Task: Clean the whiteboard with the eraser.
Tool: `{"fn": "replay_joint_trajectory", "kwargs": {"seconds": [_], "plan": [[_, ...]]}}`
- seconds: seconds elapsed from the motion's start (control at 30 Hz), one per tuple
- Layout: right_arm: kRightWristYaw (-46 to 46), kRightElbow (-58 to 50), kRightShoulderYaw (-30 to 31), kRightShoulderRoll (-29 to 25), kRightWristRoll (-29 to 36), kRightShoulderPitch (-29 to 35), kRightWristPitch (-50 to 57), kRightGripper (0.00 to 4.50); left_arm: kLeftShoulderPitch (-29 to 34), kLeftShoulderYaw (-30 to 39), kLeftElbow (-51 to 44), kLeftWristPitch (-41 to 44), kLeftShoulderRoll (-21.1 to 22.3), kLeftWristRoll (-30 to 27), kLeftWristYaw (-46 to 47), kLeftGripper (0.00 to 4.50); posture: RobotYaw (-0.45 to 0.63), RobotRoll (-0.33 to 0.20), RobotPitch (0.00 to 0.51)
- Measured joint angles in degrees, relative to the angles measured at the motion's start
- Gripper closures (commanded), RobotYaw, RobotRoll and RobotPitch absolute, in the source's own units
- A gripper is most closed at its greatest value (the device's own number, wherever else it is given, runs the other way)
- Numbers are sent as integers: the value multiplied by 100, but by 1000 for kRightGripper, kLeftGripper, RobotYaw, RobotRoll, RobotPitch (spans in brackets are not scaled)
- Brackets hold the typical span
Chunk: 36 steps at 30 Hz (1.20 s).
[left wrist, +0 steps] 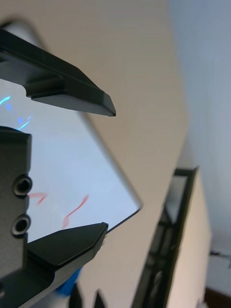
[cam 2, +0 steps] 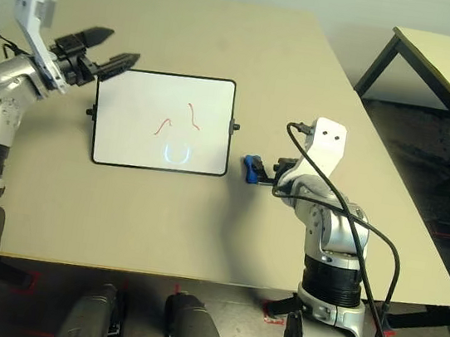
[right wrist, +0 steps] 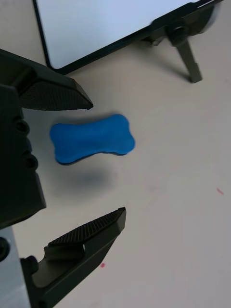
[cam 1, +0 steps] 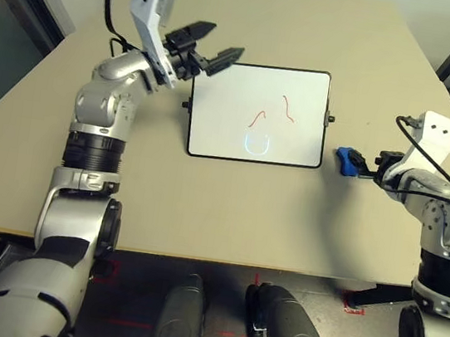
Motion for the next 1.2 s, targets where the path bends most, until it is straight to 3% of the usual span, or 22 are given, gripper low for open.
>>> {"fn": "replay_joint_trajectory", "kwargs": {"seconds": [0.57, 1.1, 1.2], "plan": [[153, 831, 353, 145, -194, -342, -669, 7, 7, -195, 0, 74, -31, 58, -184, 0, -60, 0, 93], [192, 1419, 422, 154, -330, -207, -1098, 7, 280, -188, -338, 298, -33, 40, -43, 0, -43, 0, 98], [187, 1416, 429, 153, -349, -206, -1099, 462, 286, -186, -339, 334, -50, 28, 12, 0, -46, 0, 96]]}}
